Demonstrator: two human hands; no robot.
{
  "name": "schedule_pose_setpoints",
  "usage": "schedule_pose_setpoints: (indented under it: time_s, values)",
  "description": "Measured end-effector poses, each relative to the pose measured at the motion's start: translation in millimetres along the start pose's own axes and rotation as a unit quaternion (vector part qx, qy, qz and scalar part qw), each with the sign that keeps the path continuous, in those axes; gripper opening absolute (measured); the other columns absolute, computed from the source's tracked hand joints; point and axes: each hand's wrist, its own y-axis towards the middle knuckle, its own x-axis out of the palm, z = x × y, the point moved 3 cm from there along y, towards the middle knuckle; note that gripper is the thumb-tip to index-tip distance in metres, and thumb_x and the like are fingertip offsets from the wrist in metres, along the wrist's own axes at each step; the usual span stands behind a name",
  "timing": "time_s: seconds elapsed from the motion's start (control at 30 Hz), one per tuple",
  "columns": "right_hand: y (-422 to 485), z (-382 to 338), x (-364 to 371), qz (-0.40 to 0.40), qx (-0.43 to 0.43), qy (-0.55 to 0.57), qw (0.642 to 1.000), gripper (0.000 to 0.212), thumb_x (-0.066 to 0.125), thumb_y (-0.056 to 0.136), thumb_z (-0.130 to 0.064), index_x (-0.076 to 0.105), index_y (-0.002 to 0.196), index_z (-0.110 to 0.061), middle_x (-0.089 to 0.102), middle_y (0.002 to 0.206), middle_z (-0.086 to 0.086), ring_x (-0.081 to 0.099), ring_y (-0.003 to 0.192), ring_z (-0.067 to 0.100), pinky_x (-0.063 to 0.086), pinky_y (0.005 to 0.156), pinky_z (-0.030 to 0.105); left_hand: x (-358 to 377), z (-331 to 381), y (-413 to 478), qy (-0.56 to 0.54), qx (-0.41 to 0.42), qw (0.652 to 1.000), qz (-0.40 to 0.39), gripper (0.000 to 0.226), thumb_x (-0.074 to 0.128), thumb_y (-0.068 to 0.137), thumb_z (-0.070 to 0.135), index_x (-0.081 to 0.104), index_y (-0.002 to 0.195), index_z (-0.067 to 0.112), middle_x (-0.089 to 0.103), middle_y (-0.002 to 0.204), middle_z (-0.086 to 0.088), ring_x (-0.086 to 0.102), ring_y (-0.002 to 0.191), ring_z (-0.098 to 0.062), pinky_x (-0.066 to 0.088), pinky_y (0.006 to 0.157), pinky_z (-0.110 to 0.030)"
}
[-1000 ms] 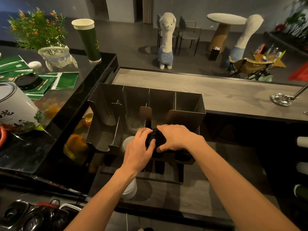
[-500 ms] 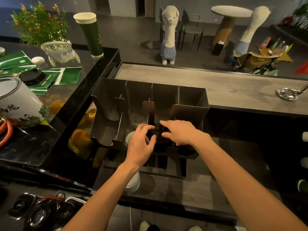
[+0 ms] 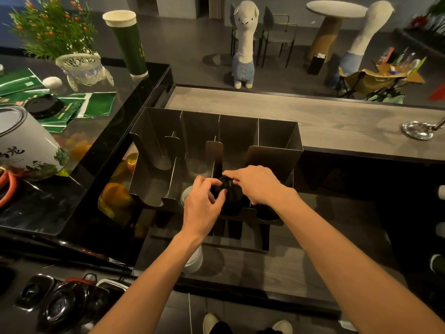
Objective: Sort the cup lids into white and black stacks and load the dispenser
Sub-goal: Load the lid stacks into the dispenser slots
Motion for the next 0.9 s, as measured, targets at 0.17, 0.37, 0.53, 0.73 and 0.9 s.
schedule_pose_setpoints:
  time_s: [0.17, 0.37, 0.53, 0.73, 0.9]
  values:
    - [4, 6, 2, -0.016, -0.005, 0.045, 0.999, 0.059, 0.053, 0.104, -0.021, 0.029, 0.156, -0.036, 0.065, 0.13, 0.001, 0.067, 0.061, 0.009, 0.061, 0.077, 0.033, 3, 2, 1, -0.026, 0.01, 1.0, 0.008, 0.023, 0.075, 0.092, 0.019, 0.065, 0.113, 0.018, 0.048, 0.124, 0.008, 0.063, 0.075, -0.007, 0.055, 0.067, -0.014]
    - [0, 12, 7, 0.011, 0.029, 0.129, 0.991, 0.057, 0.055, 0.098, -0.051, 0.041, 0.151, -0.034, 0.067, 0.122, -0.002, 0.069, 0.056, 0.008, 0.057, 0.086, 0.035, 4, -2, 1, -0.032, 0.0, 0.999, 0.004, 0.025, 0.072, 0.094, 0.024, 0.063, 0.117, 0.019, 0.05, 0.117, 0.009, 0.062, 0.078, -0.006, 0.052, 0.067, -0.013]
    - [2, 8, 9, -0.002, 0.07, 0.152, 0.986, 0.053, 0.056, 0.099, -0.048, 0.043, 0.149, -0.039, 0.071, 0.107, -0.003, 0.068, 0.057, 0.007, 0.058, 0.069, 0.027, 3, 2, 6, -0.05, -0.012, 0.999, -0.007, 0.027, 0.073, 0.093, 0.017, 0.063, 0.118, 0.02, 0.052, 0.113, 0.008, 0.061, 0.075, -0.006, 0.053, 0.071, -0.013]
    - [-9, 7, 5, 0.038, 0.06, 0.149, 0.986, 0.054, 0.057, 0.097, -0.05, 0.044, 0.148, -0.038, 0.064, 0.131, -0.005, 0.068, 0.106, 0.013, 0.052, 0.094, 0.038, -5, 3, 1, -0.056, -0.014, 0.998, -0.01, 0.025, 0.072, 0.095, 0.025, 0.062, 0.118, 0.021, 0.052, 0.114, 0.009, 0.063, 0.084, -0.003, 0.057, 0.071, -0.017]
    - [-23, -22, 4, 0.245, 0.046, 0.258, 0.933, 0.035, 0.059, 0.098, -0.04, 0.062, 0.131, -0.03, 0.064, 0.128, -0.01, 0.061, 0.113, 0.009, 0.051, 0.09, 0.029, -27, -2, -14, -0.072, -0.008, 0.997, 0.03, 0.014, 0.068, 0.098, 0.02, 0.06, 0.11, 0.021, 0.055, 0.111, 0.008, 0.063, 0.093, 0.001, 0.053, 0.073, -0.011]
